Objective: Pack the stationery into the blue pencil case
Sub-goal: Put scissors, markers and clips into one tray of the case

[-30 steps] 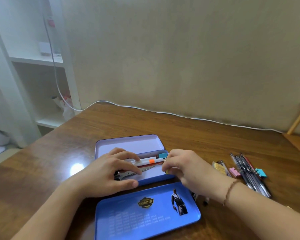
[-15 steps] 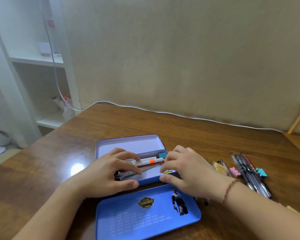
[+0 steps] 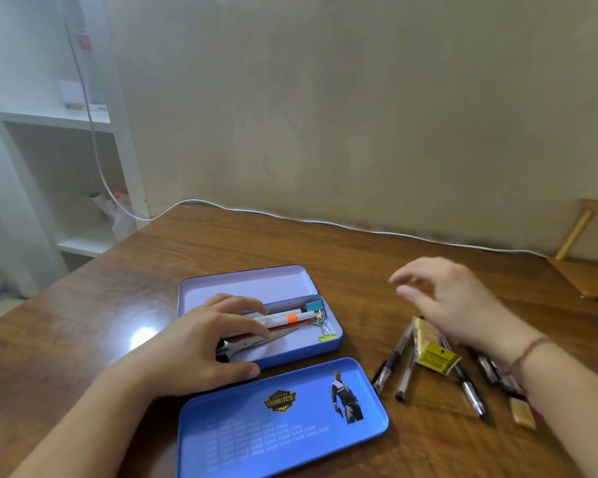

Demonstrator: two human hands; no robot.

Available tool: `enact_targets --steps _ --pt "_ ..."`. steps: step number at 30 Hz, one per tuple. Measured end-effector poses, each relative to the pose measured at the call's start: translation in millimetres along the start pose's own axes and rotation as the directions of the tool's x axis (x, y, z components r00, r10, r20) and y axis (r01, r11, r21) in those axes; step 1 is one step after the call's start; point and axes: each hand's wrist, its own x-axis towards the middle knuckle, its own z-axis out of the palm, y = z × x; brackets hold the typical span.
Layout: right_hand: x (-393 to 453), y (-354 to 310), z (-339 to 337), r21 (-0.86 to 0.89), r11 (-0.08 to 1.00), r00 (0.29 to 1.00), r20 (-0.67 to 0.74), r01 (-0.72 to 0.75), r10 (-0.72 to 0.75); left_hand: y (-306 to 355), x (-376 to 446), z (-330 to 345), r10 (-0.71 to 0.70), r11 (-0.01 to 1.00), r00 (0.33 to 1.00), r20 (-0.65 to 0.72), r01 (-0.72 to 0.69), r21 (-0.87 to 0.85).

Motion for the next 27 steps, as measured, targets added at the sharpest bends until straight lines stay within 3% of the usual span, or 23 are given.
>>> enact_targets --steps 3,6,9,15,21,23,27 --pt "-15.4 46.7 -23.1 -0.128 0.974 0.975 0.102 -0.185 0.199 -0.9 0.3 0.4 0.013 1.000 1.000 -0.005 -0.013 0.006" --pt "-34.1 74.2 -27.3 -0.242 0.944 0.913 0.285 -0.226 0.292 -0.3 1.9 0.6 0.021 1.000 1.000 -0.013 -0.021 0.008" --pt "-49.0 86.6 -28.6 -0.221 0.932 0.898 0.275 -0.288 0.343 -0.3 1.3 0.8 0.020 1.000 1.000 -0.014 -0.020 0.001" --pt "-61.4 83.8 -20.4 -0.122 0.976 0.921 0.327 -0.181 0.212 1.8 -0.1 1.3 0.010 1.000 0.999 -0.043 -0.011 -0.019" --pt "-50.4 71.7 -16.4 -0.180 0.979 0.927 0.341 -0.097 0.155 3.9 0.0 0.9 -0.008 0.999 0.999 -0.045 0.006 -0.036" --pt "-42.3 63.4 -20.9 -0.162 0.981 0.948 0.282 -0.106 0.149 4.4 0.4 0.7 -0.006 0.999 0.999 -0.040 0.004 -0.032" --pt "-21.5 27.5 -27.5 0.054 0.982 0.981 -0.066 -0.181 0.184 4.4 1.2 0.1 -0.016 1.000 0.999 -0.028 0.015 -0.024"
